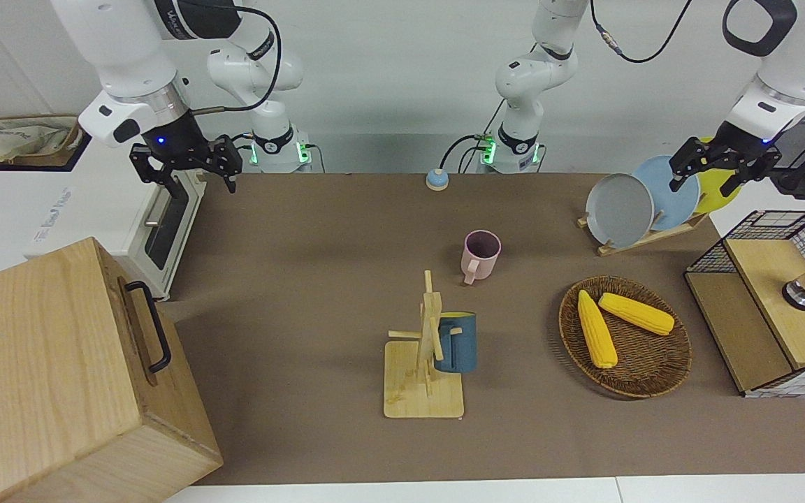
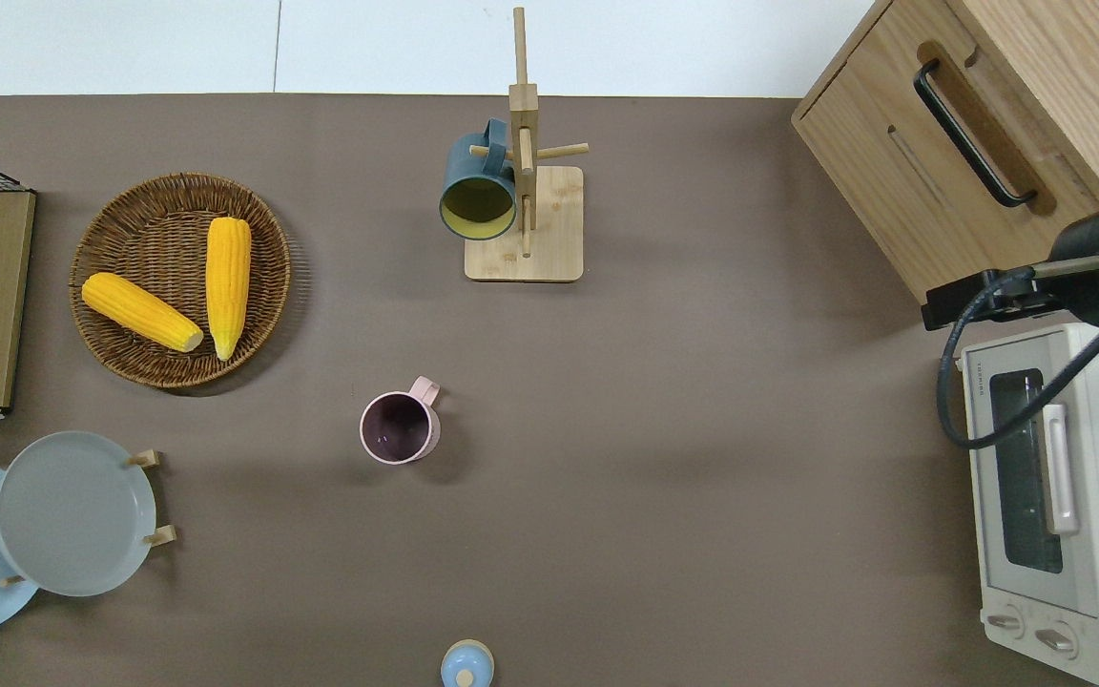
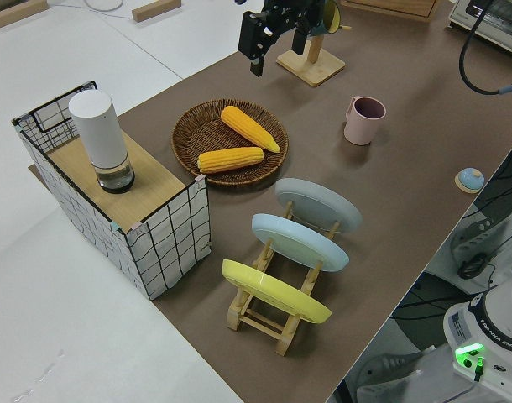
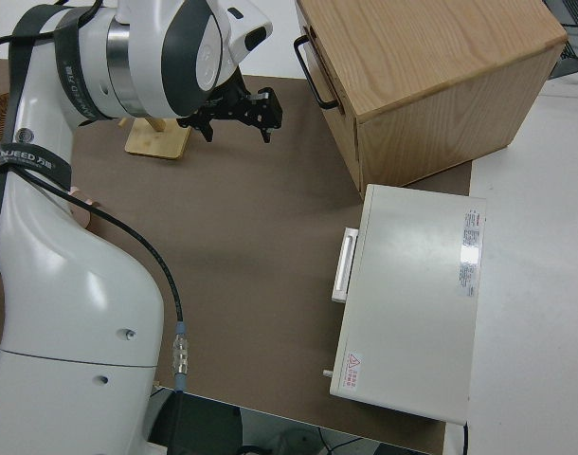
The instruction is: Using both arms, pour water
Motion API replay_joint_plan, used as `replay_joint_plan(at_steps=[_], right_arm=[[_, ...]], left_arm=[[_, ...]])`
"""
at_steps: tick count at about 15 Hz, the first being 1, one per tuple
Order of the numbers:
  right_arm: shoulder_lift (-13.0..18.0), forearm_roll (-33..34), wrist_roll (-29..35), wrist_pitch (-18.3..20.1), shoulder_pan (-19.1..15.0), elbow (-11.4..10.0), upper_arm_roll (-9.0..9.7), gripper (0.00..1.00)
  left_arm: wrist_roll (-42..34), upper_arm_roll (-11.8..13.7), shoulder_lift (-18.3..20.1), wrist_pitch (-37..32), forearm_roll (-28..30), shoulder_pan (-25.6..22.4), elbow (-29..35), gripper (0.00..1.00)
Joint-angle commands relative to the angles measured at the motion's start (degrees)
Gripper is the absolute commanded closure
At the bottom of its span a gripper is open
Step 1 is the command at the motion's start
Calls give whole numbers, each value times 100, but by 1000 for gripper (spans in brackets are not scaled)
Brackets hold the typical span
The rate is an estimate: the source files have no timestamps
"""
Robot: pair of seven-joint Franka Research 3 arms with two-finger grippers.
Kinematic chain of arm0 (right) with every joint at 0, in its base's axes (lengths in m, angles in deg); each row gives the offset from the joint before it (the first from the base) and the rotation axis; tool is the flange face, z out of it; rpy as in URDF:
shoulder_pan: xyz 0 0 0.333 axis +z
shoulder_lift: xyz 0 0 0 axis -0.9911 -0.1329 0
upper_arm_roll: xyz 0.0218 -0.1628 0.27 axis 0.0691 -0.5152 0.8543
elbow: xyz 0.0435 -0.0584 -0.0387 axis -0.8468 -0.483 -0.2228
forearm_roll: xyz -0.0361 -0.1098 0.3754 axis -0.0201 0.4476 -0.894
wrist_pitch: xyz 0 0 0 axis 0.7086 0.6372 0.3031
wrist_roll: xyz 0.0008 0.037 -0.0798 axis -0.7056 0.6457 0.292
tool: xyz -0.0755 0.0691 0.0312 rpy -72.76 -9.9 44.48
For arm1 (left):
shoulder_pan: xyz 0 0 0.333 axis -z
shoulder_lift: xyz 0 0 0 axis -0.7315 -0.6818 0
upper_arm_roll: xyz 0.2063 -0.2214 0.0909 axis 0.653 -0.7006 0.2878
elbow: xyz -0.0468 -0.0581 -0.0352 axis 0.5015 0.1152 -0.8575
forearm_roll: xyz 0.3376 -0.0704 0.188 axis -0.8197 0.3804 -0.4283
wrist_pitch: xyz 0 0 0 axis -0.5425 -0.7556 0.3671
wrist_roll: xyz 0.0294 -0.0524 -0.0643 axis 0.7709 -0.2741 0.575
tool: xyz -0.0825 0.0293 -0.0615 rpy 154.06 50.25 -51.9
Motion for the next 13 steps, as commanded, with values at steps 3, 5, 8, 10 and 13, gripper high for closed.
replay_joint_plan(at_steps=[3, 5, 8, 10, 13], right_arm=[[76, -46, -126, 15, -44, -62, 17, 9], [76, -46, -126, 15, -44, -62, 17, 9], [76, -46, -126, 15, -44, -62, 17, 9], [76, -46, -126, 15, -44, -62, 17, 9], [76, -46, -126, 15, -44, -61, 17, 9]], left_arm=[[265, 1607, 59, -95, -177, 2012, 56, 2], [310, 2012, 59, -121, -125, 2496, 65, 2], [301, 2111, 59, -122, -98, 2683, 65, 2], [258, 2084, 59, -218, -98, 2657, 56, 2], [301, 2040, 68, -227, -11, 2621, 39, 2]])
